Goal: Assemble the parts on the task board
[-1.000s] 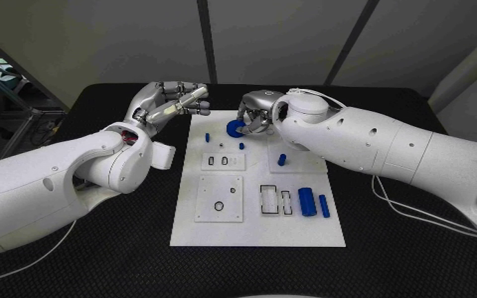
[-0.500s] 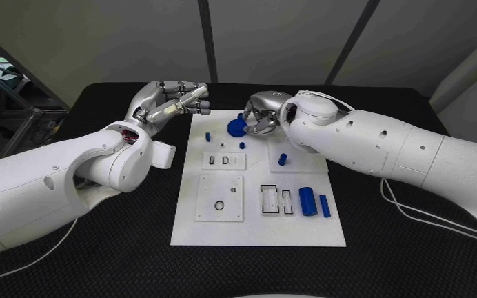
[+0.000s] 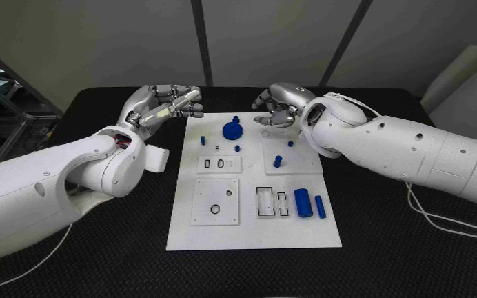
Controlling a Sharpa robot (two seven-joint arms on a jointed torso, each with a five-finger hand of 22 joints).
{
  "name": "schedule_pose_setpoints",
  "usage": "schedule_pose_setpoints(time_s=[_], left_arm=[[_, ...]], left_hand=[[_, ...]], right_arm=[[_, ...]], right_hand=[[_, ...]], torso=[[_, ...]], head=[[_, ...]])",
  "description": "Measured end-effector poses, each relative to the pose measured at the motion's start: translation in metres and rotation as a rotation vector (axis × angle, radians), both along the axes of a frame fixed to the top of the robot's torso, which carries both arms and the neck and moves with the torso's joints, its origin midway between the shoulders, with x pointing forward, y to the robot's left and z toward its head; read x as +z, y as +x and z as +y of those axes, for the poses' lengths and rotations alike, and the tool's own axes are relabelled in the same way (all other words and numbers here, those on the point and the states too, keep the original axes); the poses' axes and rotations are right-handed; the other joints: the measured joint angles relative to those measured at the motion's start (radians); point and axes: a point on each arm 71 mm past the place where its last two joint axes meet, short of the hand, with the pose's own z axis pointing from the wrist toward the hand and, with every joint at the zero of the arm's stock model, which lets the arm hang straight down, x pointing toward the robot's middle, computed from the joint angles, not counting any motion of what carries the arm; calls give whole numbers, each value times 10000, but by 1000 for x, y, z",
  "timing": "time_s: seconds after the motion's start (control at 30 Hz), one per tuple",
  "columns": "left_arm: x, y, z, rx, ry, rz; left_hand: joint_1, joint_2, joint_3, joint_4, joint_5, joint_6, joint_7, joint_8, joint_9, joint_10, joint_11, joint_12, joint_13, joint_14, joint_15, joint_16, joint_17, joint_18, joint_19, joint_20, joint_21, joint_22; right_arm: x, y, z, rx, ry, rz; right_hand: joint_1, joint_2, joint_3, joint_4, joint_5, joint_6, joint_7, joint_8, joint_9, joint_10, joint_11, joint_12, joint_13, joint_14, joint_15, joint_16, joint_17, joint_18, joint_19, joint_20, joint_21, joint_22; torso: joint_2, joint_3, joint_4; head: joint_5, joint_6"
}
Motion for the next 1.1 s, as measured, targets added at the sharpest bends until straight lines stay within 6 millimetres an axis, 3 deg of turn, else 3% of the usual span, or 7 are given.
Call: schedule_pose_setpoints(time_s=[0.13,0.3,0.43,0.67,1.1], left_arm=[[0,0,1,-36,-2,-1],[0,1,-1,-215,-45,-4],[-1,1,-2,-327,-73,-3],[-1,2,-1,-388,-81,-4],[-2,3,-2,-454,-93,11]], left_hand=[[-125,-132,-95,-37,0,0,0,-47,0,0,0,0,0,-37,37,-56,27,0,-49,49,-4,-20],[-79,-347,-95,-37,0,0,0,-46,0,0,0,0,0,-74,1,-116,38,0,-140,33,-78,-46],[-79,-347,-95,-36,0,36,36,-46,0,0,0,0,0,-74,1,-116,49,0,-139,33,-78,-53],[-79,-347,-95,-36,0,36,36,-46,0,0,0,0,0,-74,1,-116,49,-1,-174,68,-78,-63],[-79,-346,-65,-6,0,36,36,-84,0,0,-1,0,0,-74,1,-116,59,-1,-174,68,-78,-62]], right_arm=[[1,-3,-35,-355,143,82],[2,-6,-90,-1023,266,352],[2,-8,-113,-1247,456,553],[-4,-6,-128,-1326,700,865],[-39,-6,-116,-1054,626,1770]], right_hand=[[134,-70,-25,-190,-524,208,-34,49,30,0,1,0,-40,0,0,-71,0,1,-38,-38,-70,-58],[197,-116,-84,-305,-569,205,-37,23,16,-2,-1,-132,-143,0,0,-83,-1,0,-96,-97,-155,-178],[313,-102,-94,-314,-569,77,-52,-88,-27,-56,-54,-220,-240,0,0,-134,-1,-1,-166,-93,-218,-285],[313,-102,-205,-425,-529,-572,31,-153,-71,-273,21,-457,-506,0,0,-134,-1,0,-362,-73,-446,-606],[404,-86,-260,-479,-422,-781,89,-153,-70,-380,57,-507,-564,0,0,-134,-2,0,-396,-39,-497,-688]], torso=[[-9,0,-61],[-26,16,-166],[-39,44,-232],[-38,63,-267],[-23,46,-251]], head=[[-123,71],[-180,142],[-215,188],[-326,235],[-399,229]])
